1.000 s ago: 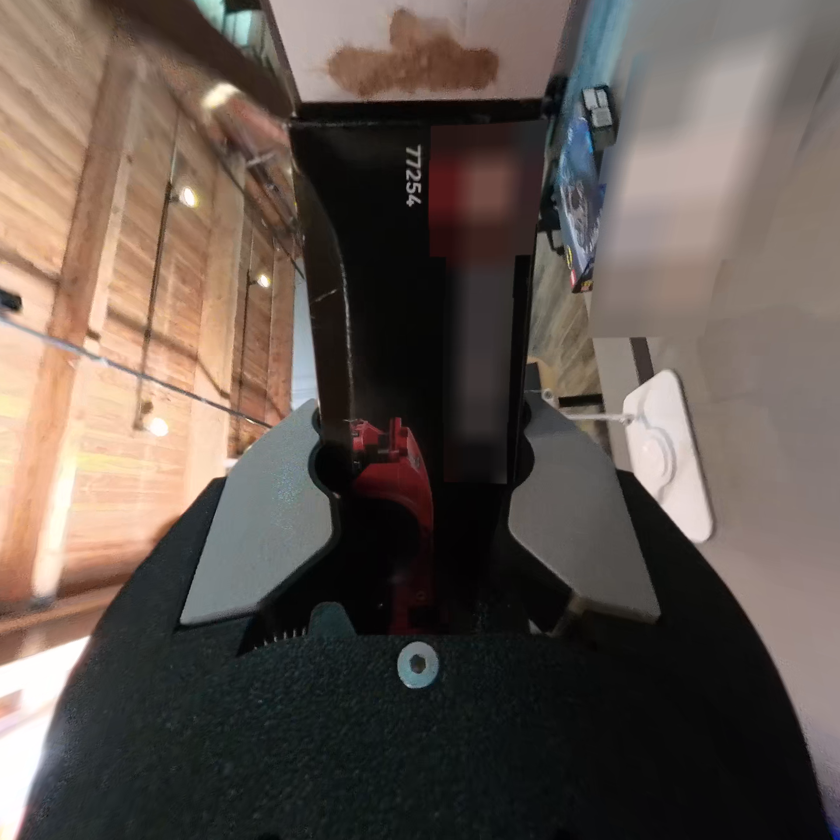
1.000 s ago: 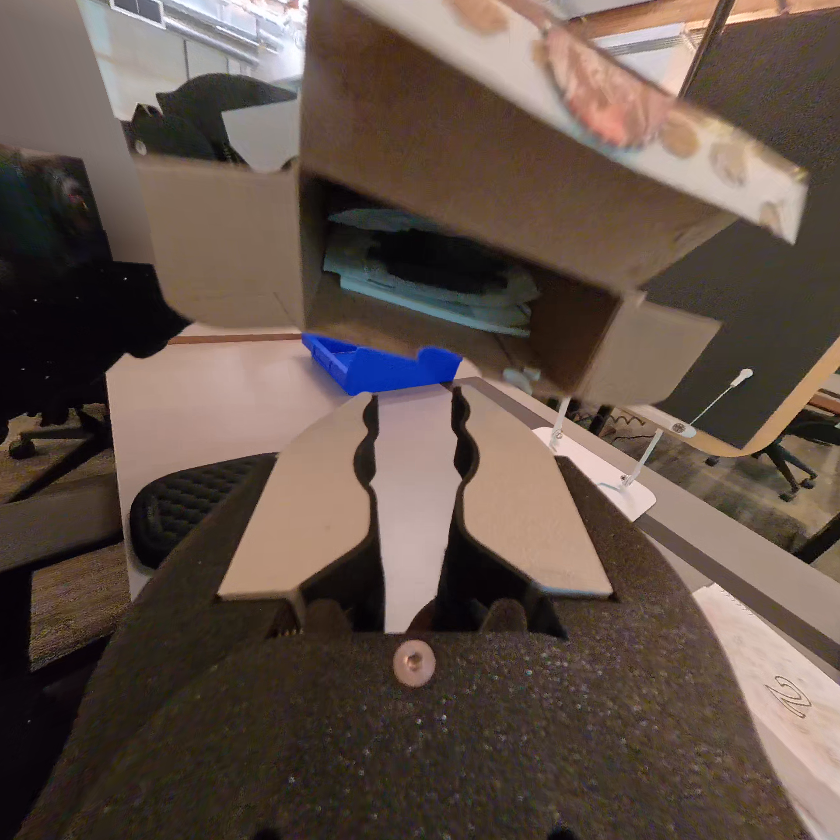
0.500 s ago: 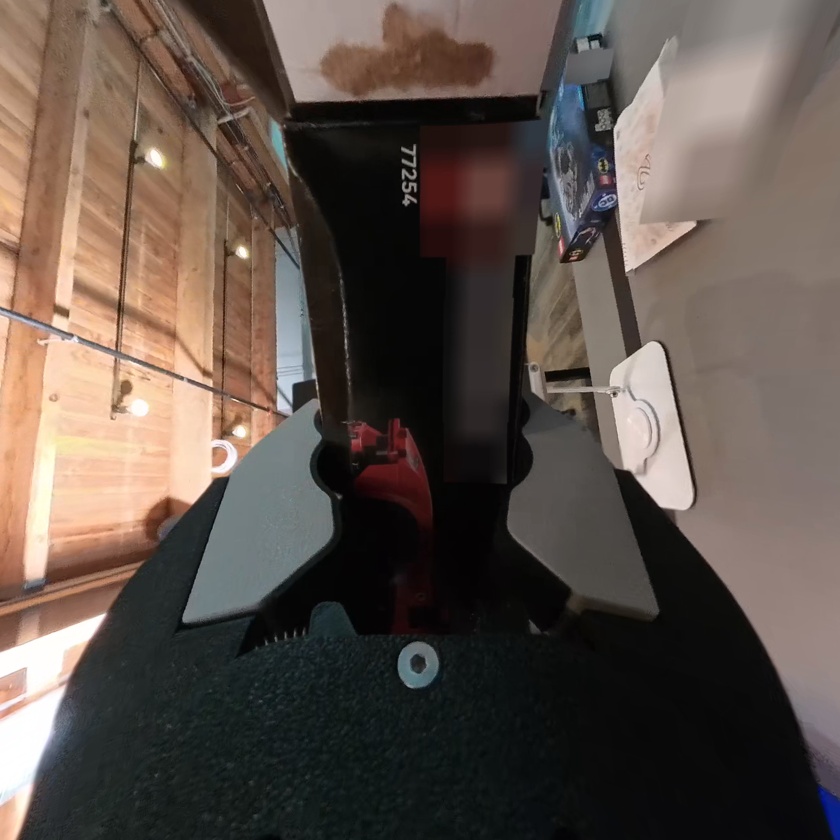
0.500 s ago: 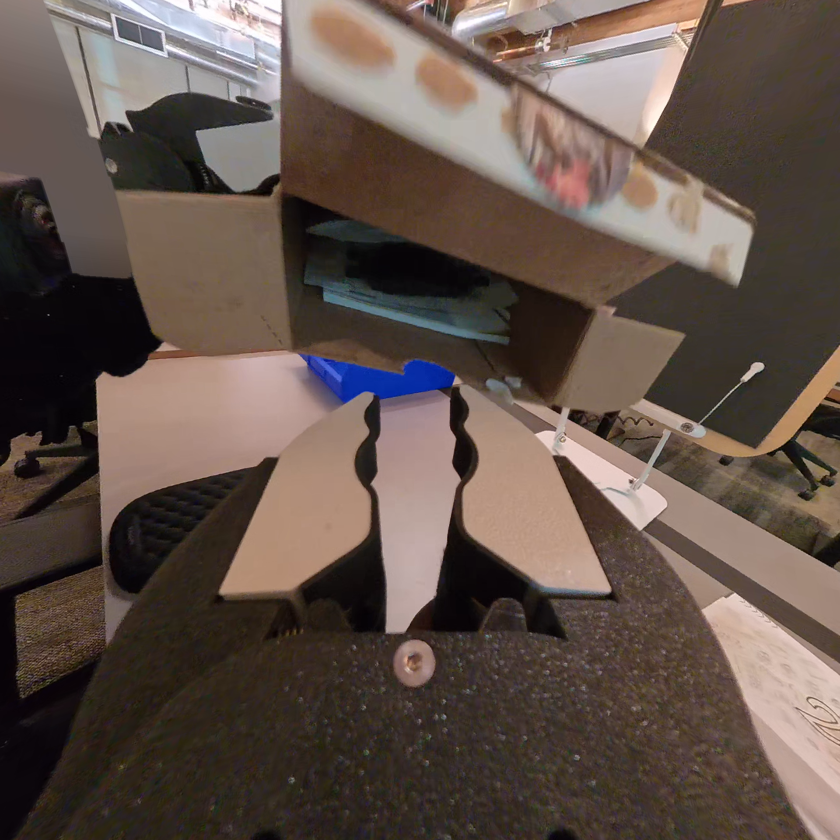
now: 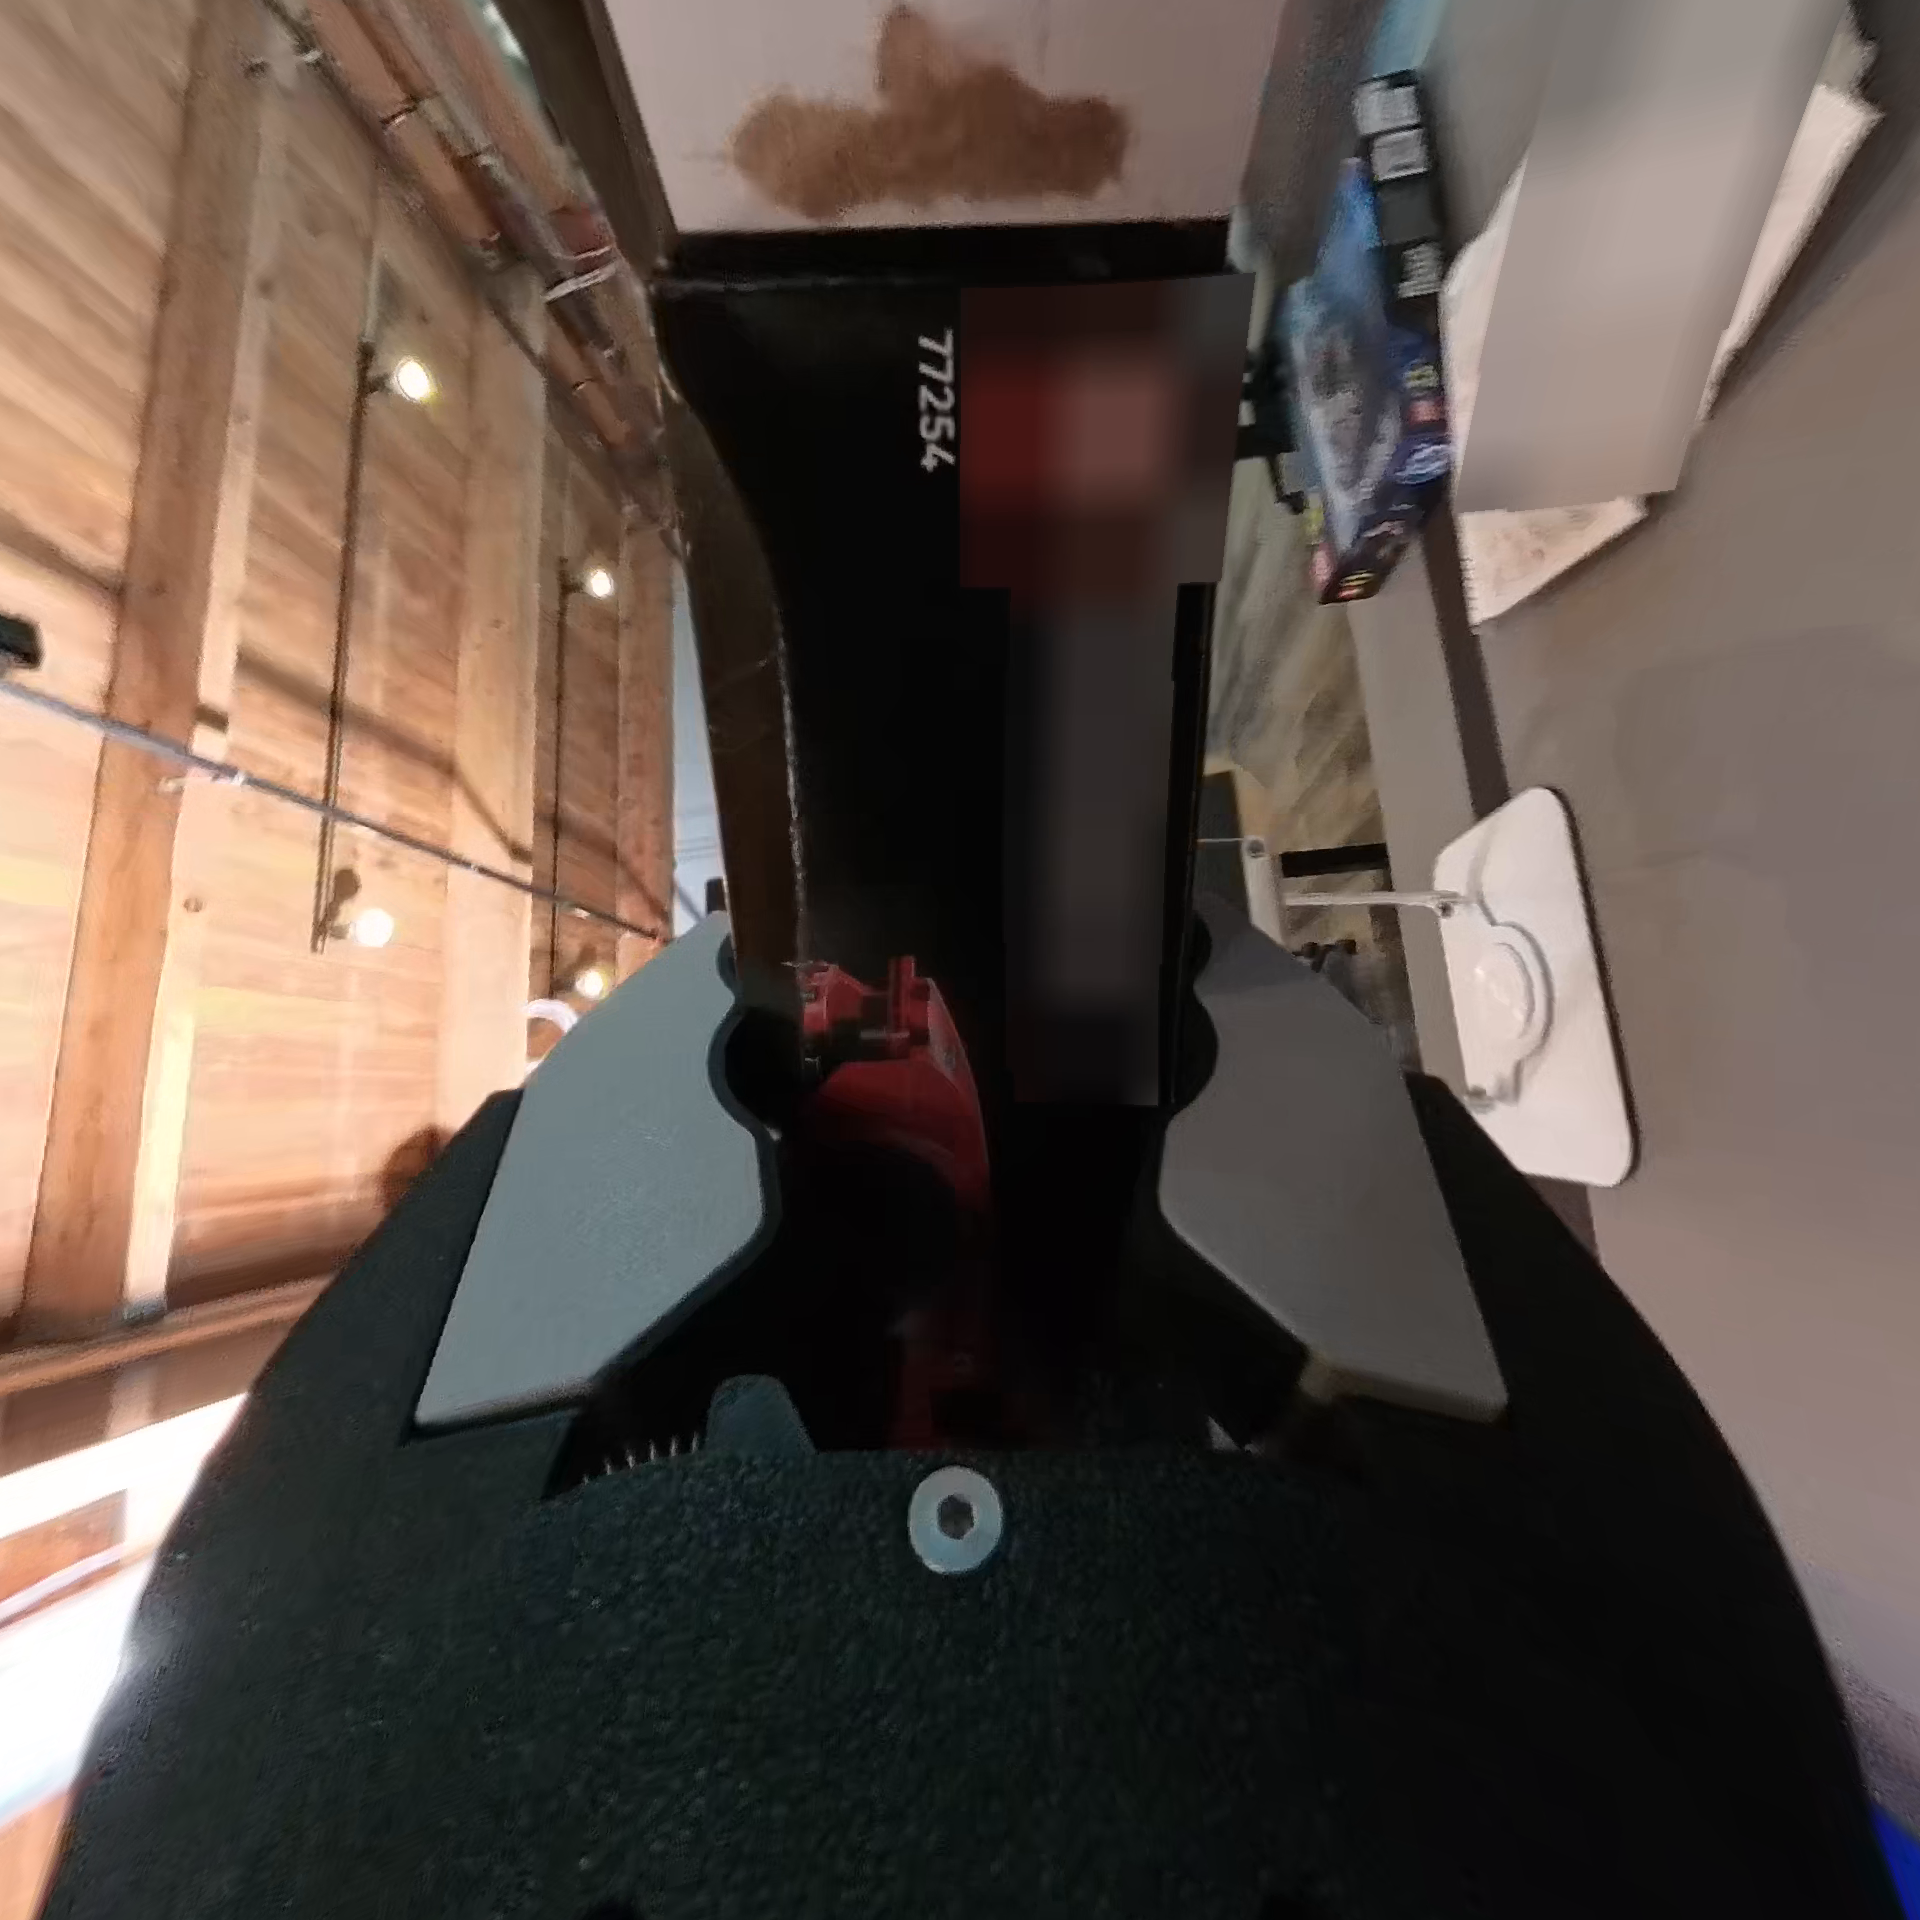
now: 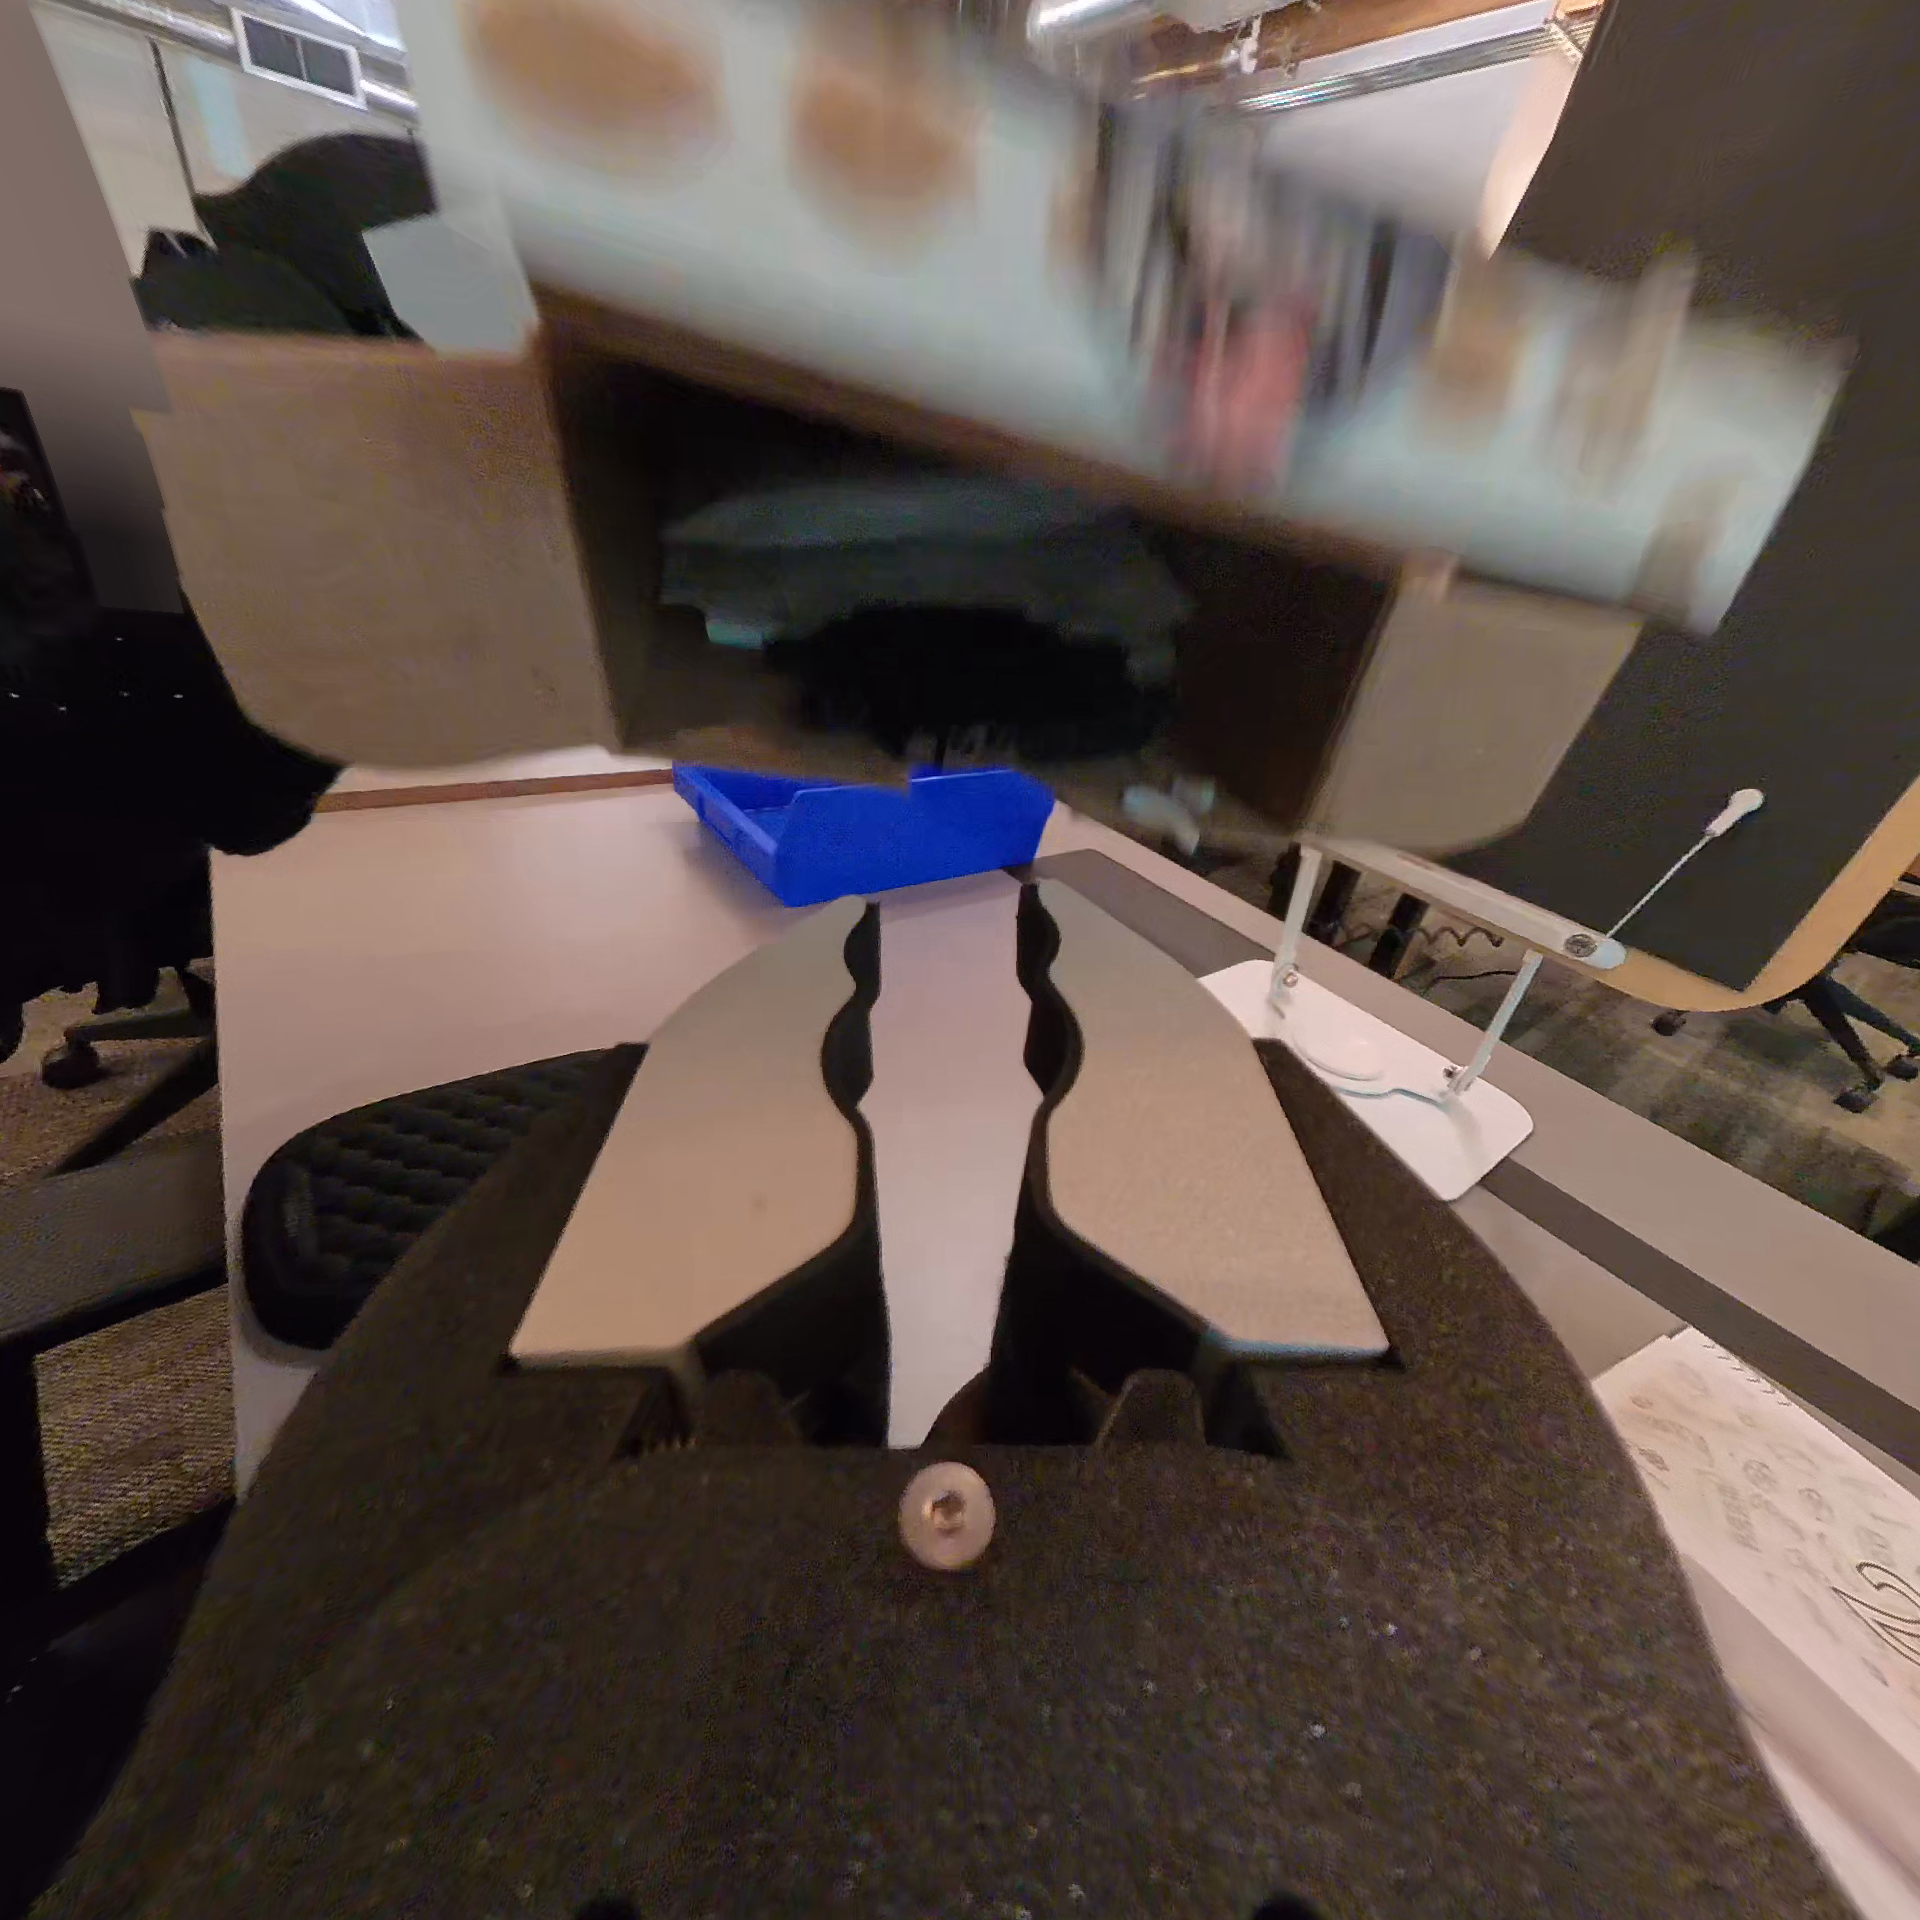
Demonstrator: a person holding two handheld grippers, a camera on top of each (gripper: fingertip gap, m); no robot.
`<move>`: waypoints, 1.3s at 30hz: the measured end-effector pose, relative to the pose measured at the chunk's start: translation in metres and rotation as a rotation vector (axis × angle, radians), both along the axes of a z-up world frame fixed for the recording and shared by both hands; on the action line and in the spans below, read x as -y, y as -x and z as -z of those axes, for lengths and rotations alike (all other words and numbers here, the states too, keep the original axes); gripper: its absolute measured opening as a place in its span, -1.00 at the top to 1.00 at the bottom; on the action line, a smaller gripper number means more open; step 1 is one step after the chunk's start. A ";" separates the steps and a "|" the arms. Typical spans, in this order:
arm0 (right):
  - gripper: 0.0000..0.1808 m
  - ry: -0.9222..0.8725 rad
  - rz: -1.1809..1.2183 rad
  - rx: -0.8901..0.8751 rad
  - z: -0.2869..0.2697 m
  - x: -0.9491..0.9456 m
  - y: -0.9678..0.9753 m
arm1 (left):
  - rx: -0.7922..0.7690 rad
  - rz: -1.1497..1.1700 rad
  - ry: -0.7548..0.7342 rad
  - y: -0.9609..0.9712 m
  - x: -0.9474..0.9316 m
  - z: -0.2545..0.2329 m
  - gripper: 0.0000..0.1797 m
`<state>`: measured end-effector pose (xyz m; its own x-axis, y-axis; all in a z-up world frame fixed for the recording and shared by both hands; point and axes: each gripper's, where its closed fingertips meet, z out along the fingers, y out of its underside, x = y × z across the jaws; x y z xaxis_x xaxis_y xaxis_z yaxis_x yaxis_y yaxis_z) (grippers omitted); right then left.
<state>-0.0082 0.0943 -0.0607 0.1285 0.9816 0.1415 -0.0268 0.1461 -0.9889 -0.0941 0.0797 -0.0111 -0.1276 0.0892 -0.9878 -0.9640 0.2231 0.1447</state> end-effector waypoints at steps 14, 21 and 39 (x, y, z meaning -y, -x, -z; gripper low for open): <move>0.59 -0.601 -0.038 0.153 0.003 -0.004 -0.008 | 0.143 0.111 0.075 -0.015 0.001 0.011 0.13; 0.64 -0.994 -0.058 0.221 -0.004 0.002 0.005 | 0.138 0.137 0.097 -0.023 0.006 0.017 0.13; 0.89 -1.092 0.015 0.259 -0.001 0.009 -0.007 | 0.239 0.140 0.124 -0.016 0.004 0.033 0.12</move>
